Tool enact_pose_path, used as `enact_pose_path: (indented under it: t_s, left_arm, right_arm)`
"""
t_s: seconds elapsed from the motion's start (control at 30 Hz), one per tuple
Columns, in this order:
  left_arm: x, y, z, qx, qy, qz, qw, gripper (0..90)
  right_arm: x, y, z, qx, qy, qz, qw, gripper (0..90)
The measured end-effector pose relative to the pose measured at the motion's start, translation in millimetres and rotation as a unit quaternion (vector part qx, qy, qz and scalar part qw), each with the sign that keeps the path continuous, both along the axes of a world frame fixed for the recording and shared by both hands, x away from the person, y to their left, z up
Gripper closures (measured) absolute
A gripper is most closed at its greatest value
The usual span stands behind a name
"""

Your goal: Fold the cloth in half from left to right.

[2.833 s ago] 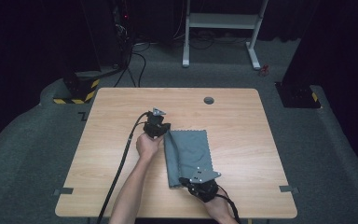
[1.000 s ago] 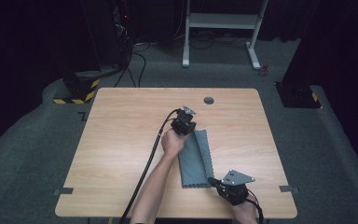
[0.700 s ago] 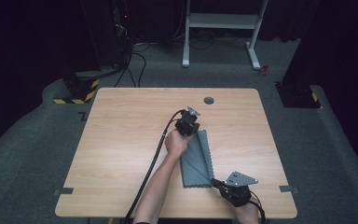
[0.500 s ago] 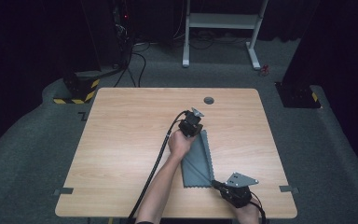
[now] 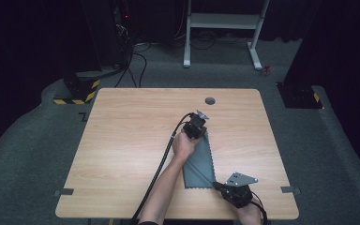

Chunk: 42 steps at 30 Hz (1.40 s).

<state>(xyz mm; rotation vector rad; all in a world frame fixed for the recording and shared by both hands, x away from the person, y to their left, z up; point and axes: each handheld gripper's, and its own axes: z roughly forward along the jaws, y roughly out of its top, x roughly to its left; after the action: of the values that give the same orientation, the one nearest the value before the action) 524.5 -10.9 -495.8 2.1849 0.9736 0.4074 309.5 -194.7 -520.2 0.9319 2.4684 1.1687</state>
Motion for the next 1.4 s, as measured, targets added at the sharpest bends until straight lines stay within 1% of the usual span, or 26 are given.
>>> enact_pose_path:
  t_s: [0.13,0.17,0.2,0.23,0.27,0.3,0.33,0.37,0.4,0.43,0.47,0.53,0.63,0.77,0.8,0.87,0.93,0.97,1.0,1.03,1.07,1.2,1.23,1.3,1.4]
  left_arm:
    - [-4.9,1.7,5.2,0.008,-0.001,0.007,0.9999,60.4]
    - [-7.7,3.8,6.6,0.004,-0.003,0.007,1.0000,57.5]
    - [-15.2,10.5,9.5,-0.002,-0.005,0.011,0.9999,53.4]
    - [-15.2,10.5,9.5,-0.002,-0.005,0.011,0.9999,51.9]
    - [-19.0,14.3,10.8,0.003,-0.006,0.012,0.9999,51.9]
    - [-23.7,18.3,11.9,0.007,-0.008,0.014,0.9999,49.9]
    - [-28.9,23.5,12.8,0.006,-0.011,0.015,0.9998,48.4]
    - [-39.7,33.0,13.8,0.003,-0.010,0.014,0.9998,47.3]
    - [-39.7,33.0,13.8,0.003,-0.010,0.014,0.9998,46.4]
    - [-45.5,37.4,14.0,0.004,-0.007,0.014,0.9999,46.4]
    - [-51.9,41.8,14.3,0.006,-0.007,0.010,0.9999,45.5]
    - [-66.6,49.7,13.7,0.003,-0.008,0.005,1.0000,44.8]
    - [-89.1,58.5,12.1,0.006,-0.014,0.000,0.9999,43.2]
    - [-114.9,68.3,8.4,-0.014,-0.009,0.002,0.9999,39.2]
    - [-120.5,70.3,6.8,-0.019,-0.005,0.001,0.9998,38.5]
    - [-130.4,72.8,2.7,-0.023,-0.003,0.002,0.9997,37.6]
    - [-138.0,73.7,-2.5,-0.025,0.001,0.003,0.9997,36.8]
    - [-142.1,73.3,-5.7,-0.023,0.005,0.003,0.9997,36.1]
    - [-144.3,73.1,-7.6,-0.019,0.005,0.002,0.9998,35.9]
    - [-147.2,72.3,-9.8,-0.013,0.006,0.001,0.9999,35.9]
    - [-150.1,71.9,-11.5,-0.004,0.003,0.001,1.0000,35.3]
    - [-157.9,74.2,-14.1,0.013,-0.007,0.004,0.9999,35.1]
    - [-159.1,74.9,-14.8,0.017,-0.010,0.003,0.9998,35.2]
    - [-161.2,76.6,-17.4,0.031,-0.011,0.003,0.9995,35.1]
    - [-164.1,81.7,-20.7,0.021,-0.013,0.005,0.9997,35.2]
  right_arm:
    - [3.3,-3.1,2.5,0.002,0.002,-0.005,1.0000,84.2]
    - [4.1,-4.4,3.8,0.002,0.000,-0.005,1.0000,82.3]
    - [6.0,-7.3,7.2,0.004,-0.004,-0.009,0.9999,81.3]
    - [6.0,-7.3,7.2,0.004,-0.004,-0.009,0.9999,81.3]
    - [7.7,-9.2,9.2,0.006,-0.007,-0.012,0.9999,81.0]
    - [9.9,-11.1,11.1,0.008,-0.009,-0.014,0.9998,80.9]
    - [12.5,-12.4,13.0,0.011,-0.010,-0.017,0.9997,80.8]
    - [20.0,-13.6,16.7,0.013,-0.013,-0.020,0.9996,80.8]
    - [25.0,-13.6,18.2,0.014,-0.014,-0.021,0.9996,80.9]
    - [25.0,-13.6,18.2,0.014,-0.014,-0.021,0.9996,80.9]
    - [30.0,-12.6,19.6,0.012,-0.015,-0.023,0.9995,81.0]
    - [40.3,-9.8,22.0,0.010,-0.017,-0.024,0.9995,80.9]
    - [55.9,-2.8,23.8,0.008,-0.013,-0.025,0.9996,80.6]
    - [75.3,9.6,21.5,-0.007,-0.010,-0.022,0.9997,79.4]
    - [78.9,13.2,20.3,-0.010,-0.007,-0.023,0.9997,79.1]
    - [85.0,19.3,17.6,-0.015,-0.005,-0.021,0.9997,78.3]
    - [90.6,24.7,14.7,-0.021,0.000,-0.021,0.9996,77.5]
    - [96.1,28.4,11.9,-0.022,0.004,-0.025,0.9994,76.8]
    - [97.8,29.0,11.4,-0.025,0.004,-0.026,0.9994,76.6]
    - [97.8,29.0,11.4,-0.025,0.004,-0.026,0.9994,76.6]
    - [99.9,29.6,10.5,-0.025,0.004,-0.026,0.9993,76.3]
    - [104.7,30.7,7.9,-0.026,0.003,-0.029,0.9992,75.2]
    - [105.8,30.7,6.6,-0.028,0.005,-0.030,0.9991,74.9]
    - [108.2,30.2,3.5,-0.035,0.007,-0.033,0.9988,74.4]
    - [110.0,28.5,1.6,-0.036,0.009,-0.036,0.9987,74.3]
